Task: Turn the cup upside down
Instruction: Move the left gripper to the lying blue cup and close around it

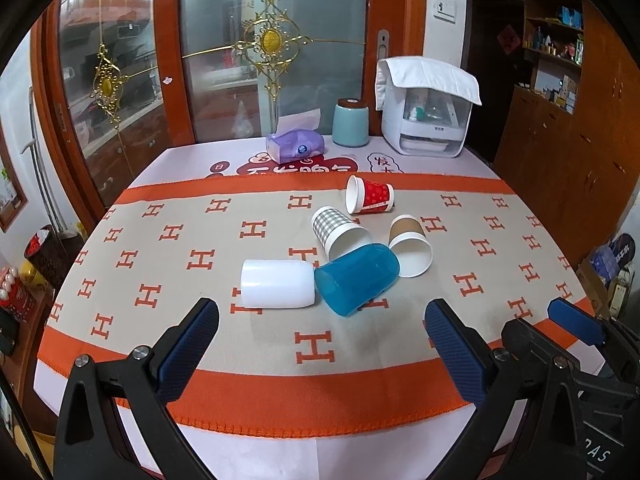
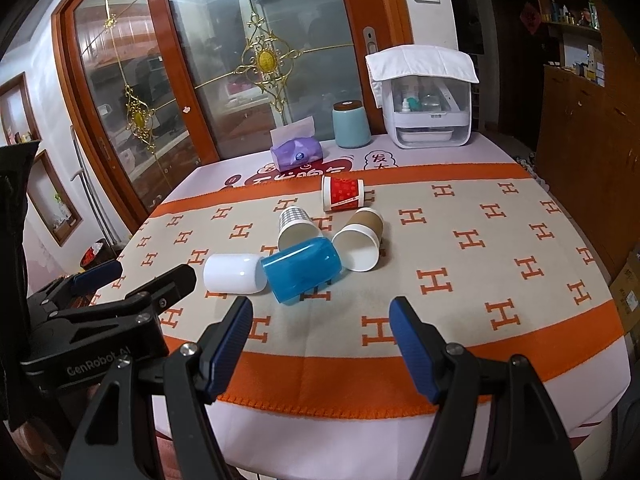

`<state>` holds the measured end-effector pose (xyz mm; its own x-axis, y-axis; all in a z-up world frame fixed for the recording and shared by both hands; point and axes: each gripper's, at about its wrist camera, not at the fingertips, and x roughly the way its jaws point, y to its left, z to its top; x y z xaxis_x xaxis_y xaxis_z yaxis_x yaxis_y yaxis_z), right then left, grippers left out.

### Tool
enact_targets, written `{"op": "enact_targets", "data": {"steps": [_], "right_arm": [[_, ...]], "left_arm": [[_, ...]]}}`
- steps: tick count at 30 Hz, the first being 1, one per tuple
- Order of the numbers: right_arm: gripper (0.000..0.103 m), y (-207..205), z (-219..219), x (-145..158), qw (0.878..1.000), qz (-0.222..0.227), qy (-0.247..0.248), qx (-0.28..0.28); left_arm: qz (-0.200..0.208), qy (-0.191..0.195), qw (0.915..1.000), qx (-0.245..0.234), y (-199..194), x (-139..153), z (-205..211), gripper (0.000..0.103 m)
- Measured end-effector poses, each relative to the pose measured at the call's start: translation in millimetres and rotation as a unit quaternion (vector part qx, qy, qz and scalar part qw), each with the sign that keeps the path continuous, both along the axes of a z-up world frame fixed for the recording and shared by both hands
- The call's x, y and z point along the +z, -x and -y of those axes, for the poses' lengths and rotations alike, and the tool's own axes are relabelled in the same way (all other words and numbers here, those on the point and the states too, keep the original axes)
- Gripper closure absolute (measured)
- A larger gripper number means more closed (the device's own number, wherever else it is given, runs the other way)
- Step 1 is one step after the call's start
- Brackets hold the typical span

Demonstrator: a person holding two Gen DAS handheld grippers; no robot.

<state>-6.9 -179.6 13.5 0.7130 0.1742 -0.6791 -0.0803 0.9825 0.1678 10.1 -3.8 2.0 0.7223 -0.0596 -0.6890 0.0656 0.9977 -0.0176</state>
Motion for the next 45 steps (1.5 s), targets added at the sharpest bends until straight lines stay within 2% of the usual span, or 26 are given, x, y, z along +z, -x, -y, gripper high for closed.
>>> {"op": "enact_targets", "data": {"steps": [9,18,24,30,34,37,39,45], "right_arm": [[0.032,-8,-1,1,1.000,0.000,0.001,-0.006],[0.032,-27,7,0,1.000,-0.010,-0.001,-0.022],[0.032,-39,10,-4,0.999,-0.020,0.002,-0.030],[0.032,-60,14,-11,0.999,-0.036,0.003,-0.038],[0.032,-75,19,-20,0.997,-0.052,-0.001,-0.048],[0.036,-89,26,-31,0.996,-0.075,-0.020,-0.050],[0.041,-99,31,-40,0.994,-0.093,-0.035,-0.055],[0.043,-120,44,-68,0.985,-0.140,-0.066,-0.071]], "left_arm": [[-0.024,0.003,0.9995,-0.018,-12,-1,0,0.001],[-0.023,-0.042,0.9984,-0.029,-24,-3,12,0.001],[-0.028,-0.033,0.9985,-0.033,-38,-2,10,0.001],[-0.043,-0.049,0.9962,-0.058,-60,-6,13,0.001],[-0.065,-0.066,0.9912,-0.094,-86,-13,18,0.001],[-0.078,-0.080,0.9854,-0.129,-106,-16,21,0.001],[-0.090,-0.093,0.9783,-0.162,-122,-21,27,0.001],[-0.131,-0.113,0.9543,-0.244,-155,-41,53,0.001]]}}
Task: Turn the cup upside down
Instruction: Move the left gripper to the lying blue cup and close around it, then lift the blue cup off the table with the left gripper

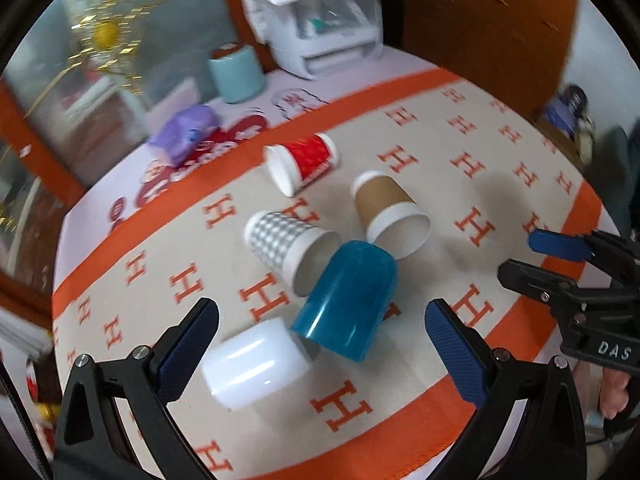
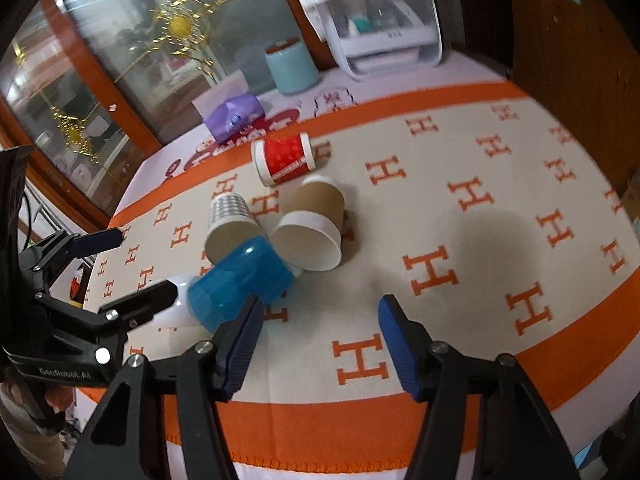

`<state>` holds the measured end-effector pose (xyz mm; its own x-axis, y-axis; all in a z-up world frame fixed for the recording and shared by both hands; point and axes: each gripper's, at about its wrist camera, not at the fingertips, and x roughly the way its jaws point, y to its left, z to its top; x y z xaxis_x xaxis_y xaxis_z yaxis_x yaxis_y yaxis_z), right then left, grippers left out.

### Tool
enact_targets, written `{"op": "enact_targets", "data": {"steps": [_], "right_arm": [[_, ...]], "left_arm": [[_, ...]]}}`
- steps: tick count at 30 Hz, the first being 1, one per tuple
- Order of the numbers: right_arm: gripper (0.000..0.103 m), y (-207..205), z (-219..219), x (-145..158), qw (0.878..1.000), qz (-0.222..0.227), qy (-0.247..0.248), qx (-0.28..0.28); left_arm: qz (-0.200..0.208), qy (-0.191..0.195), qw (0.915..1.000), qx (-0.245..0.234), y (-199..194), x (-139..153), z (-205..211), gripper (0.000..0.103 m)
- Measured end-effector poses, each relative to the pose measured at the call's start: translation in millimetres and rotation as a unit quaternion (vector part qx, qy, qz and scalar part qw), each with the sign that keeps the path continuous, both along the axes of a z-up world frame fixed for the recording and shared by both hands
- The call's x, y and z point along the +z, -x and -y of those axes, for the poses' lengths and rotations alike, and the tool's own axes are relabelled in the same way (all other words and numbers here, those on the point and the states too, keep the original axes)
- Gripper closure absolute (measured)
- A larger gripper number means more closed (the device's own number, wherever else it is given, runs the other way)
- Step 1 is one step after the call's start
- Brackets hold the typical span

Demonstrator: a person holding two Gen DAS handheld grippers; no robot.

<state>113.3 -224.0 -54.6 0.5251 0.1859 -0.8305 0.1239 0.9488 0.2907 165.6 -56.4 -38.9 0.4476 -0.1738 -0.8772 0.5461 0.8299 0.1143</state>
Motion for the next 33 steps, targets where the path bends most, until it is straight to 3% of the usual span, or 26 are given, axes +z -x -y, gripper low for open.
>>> {"op": "enact_targets", "data": {"steps": [5,13,19,22,24,33], "right_arm": [[0.043,-7,8,-24,0.999,-0.039,-0.025,-0.006],[0.043,-5,15,-45,0.997,-0.066,-0.040,-0.013],[0.043,-4,21,-54,0.996,-0.077,-0.049,-0.017],[0.043,-3,22,-56,0.995,-0.080,-0.052,-0.019],[0.043,-4,23,-58,0.995,-0.082,-0.052,-0.021],[0.045,-1,25,-59,0.994,-0.086,-0.063,-0.022]], "left_arm": [[-0.051,-0.026,0.9974,-0.044,-22,-32,20,0.016],[-0.114,-0.066,0.9894,-0.063,-44,-80,38,0.017],[-0.132,-0.092,0.9844,-0.072,-52,-106,50,0.017],[-0.142,-0.101,0.9820,-0.072,-56,-118,54,0.027],[-0.138,-0.109,0.9821,-0.067,-58,-125,55,0.027],[-0.128,-0.094,0.9870,-0.029,-54,-117,48,0.030]]}}
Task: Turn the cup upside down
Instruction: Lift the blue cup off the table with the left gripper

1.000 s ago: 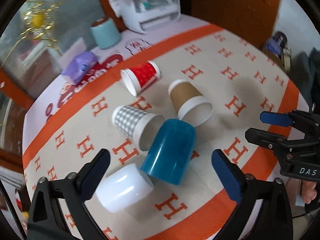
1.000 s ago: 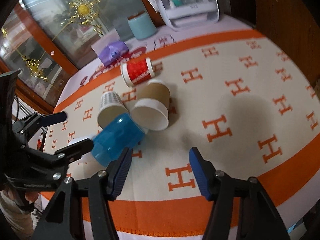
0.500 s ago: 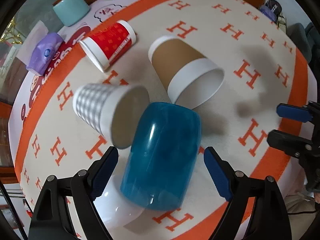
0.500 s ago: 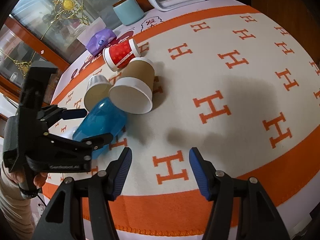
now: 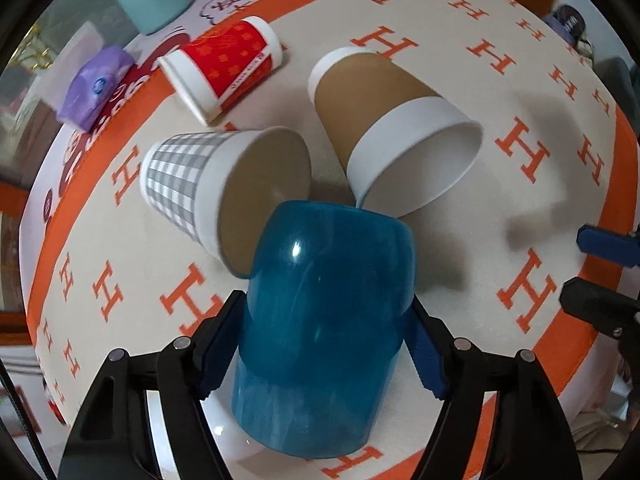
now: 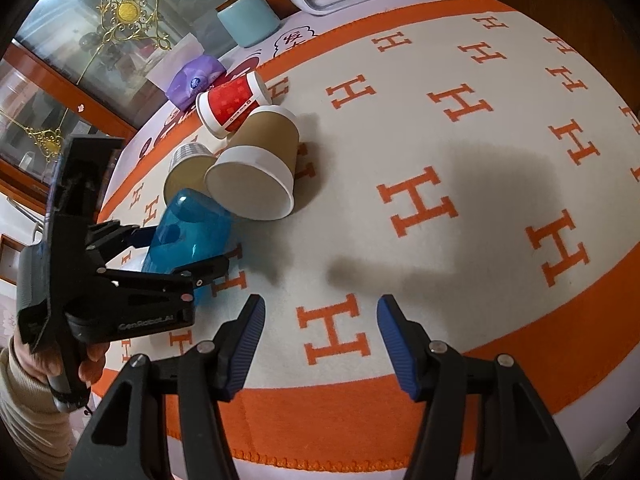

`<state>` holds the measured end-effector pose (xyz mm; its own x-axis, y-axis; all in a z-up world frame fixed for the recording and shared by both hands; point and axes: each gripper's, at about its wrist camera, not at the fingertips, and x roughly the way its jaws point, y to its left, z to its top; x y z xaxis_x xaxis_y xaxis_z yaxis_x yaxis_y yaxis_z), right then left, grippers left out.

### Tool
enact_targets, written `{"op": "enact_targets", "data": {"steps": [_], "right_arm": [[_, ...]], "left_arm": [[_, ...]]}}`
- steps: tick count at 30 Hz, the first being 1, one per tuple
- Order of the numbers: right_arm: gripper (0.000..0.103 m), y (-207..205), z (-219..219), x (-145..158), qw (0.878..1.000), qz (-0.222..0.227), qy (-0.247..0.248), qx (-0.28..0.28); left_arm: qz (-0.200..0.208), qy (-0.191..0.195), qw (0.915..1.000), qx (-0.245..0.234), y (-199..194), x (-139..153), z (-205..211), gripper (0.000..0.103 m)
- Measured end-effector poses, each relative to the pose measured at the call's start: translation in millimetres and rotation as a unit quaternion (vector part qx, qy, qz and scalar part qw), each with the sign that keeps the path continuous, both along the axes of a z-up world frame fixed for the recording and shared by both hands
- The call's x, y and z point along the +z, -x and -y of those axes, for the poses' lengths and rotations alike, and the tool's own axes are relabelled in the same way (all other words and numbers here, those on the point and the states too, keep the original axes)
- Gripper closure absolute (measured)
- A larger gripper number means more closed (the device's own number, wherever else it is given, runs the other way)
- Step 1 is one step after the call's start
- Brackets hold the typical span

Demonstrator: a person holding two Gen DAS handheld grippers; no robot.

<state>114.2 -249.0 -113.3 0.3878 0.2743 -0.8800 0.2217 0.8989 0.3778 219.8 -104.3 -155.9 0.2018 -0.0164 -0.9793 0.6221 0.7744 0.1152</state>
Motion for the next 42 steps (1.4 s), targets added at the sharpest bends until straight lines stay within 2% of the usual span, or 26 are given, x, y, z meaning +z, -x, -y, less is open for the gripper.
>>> {"op": "enact_targets", "data": {"steps": [8,16,21,24,27,28,32,34,37,42], "right_arm": [[0.045,9,-5,10,1.000,0.012,-0.004,0.007],[0.045,23,-4,14,1.000,0.015,-0.014,0.011],[0.045,28,-4,8,1.000,0.009,-0.021,0.013],[0.045,29,-6,6,1.000,0.007,-0.025,0.017],[0.045,30,-9,3,0.999,0.005,-0.026,0.021],[0.045,30,-10,3,0.999,0.005,-0.026,0.022],[0.045,32,-11,1,0.999,0.003,-0.026,0.024],[0.045,32,-11,-1,0.999,0.000,-0.028,0.024],[0.045,33,-11,-4,0.999,-0.006,-0.036,0.027],[0.045,35,-15,-5,0.999,-0.009,-0.041,0.034]], "left_arm": [[-0.009,0.018,0.9980,0.060,26,28,-12,0.030],[-0.064,0.048,0.9882,0.130,68,37,-25,0.030],[-0.112,0.073,0.9695,0.205,89,25,-48,0.030],[-0.141,0.095,0.9478,0.269,100,15,-66,0.030],[-0.148,0.108,0.9320,0.313,105,8,-78,0.030],[-0.152,0.116,0.9229,0.334,106,5,-84,0.030],[-0.165,0.134,0.8999,0.381,111,-8,-97,0.030],[-0.173,0.138,0.8929,0.392,110,-14,-100,0.030],[-0.166,0.147,0.8897,0.399,111,-16,-104,0.029],[-0.163,0.154,0.8917,0.393,112,-11,-108,0.027]]}}
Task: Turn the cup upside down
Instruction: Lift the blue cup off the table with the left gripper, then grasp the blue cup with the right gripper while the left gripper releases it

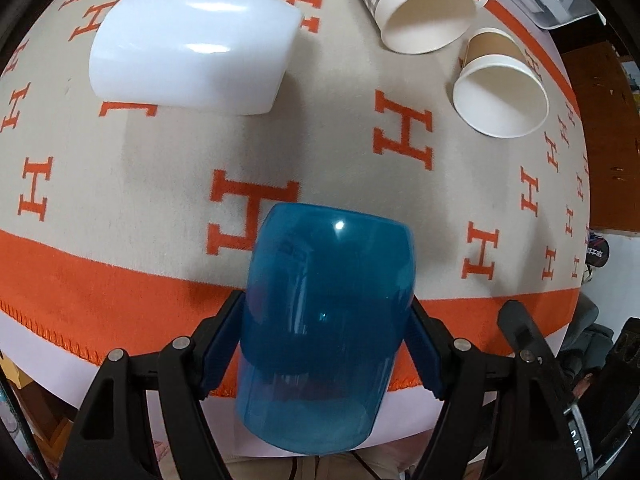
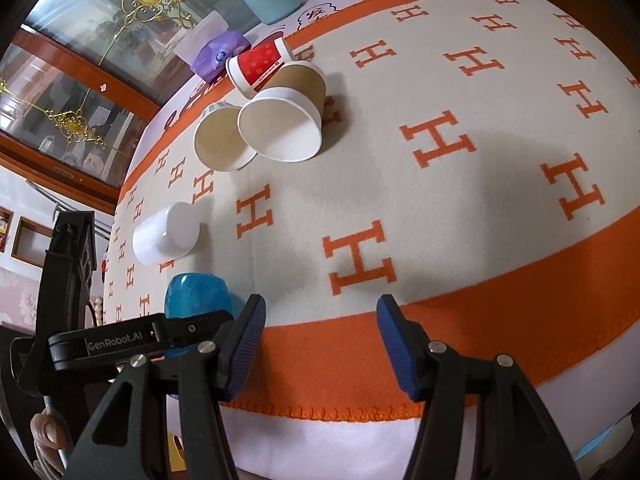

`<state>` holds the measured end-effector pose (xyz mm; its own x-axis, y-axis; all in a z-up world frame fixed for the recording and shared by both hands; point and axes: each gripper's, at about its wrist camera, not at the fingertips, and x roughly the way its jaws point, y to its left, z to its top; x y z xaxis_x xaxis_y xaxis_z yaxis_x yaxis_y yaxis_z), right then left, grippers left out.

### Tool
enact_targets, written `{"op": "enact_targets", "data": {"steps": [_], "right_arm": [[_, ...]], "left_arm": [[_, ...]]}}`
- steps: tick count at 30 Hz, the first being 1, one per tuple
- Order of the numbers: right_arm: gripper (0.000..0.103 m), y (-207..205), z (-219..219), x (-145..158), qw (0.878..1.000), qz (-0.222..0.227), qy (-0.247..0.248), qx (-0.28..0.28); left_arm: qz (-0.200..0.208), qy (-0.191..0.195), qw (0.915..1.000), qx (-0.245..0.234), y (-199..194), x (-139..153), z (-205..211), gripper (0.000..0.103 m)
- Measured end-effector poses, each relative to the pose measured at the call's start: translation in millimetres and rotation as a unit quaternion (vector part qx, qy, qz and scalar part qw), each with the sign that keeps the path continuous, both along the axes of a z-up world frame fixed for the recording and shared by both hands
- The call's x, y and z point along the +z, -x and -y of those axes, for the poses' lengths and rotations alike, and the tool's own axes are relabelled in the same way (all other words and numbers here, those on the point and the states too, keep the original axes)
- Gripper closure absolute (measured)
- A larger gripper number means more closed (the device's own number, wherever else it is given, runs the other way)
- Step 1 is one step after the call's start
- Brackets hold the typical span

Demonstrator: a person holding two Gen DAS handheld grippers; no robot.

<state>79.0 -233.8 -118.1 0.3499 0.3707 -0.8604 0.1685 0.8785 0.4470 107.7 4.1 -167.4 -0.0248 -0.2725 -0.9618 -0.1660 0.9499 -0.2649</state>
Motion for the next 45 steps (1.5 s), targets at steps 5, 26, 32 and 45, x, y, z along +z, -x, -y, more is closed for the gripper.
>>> {"op": "enact_targets", "data": {"steps": [5,26,32,45], "right_arm": [[0.045,2,-3,4,1.000,0.005,0.002,0.005],[0.045,7,-24,15,0.999,0.011,0.001,0.040],[0.045,6,-29,19,0.999,0.009,-0.009,0.052],[0.041,-10,-49,10,0.990,-0.031,-0.103,0.089]], "left_arm": [[0.014,-0.009,0.9997,-0.015,0,13,-1,0.017],[0.055,0.006,0.9976,-0.042,20,48,-34,0.017],[0.098,0.000,0.9936,-0.056,23,65,-36,0.017],[0.203,0.016,0.9768,-0.066,38,105,-64,0.017]]}}
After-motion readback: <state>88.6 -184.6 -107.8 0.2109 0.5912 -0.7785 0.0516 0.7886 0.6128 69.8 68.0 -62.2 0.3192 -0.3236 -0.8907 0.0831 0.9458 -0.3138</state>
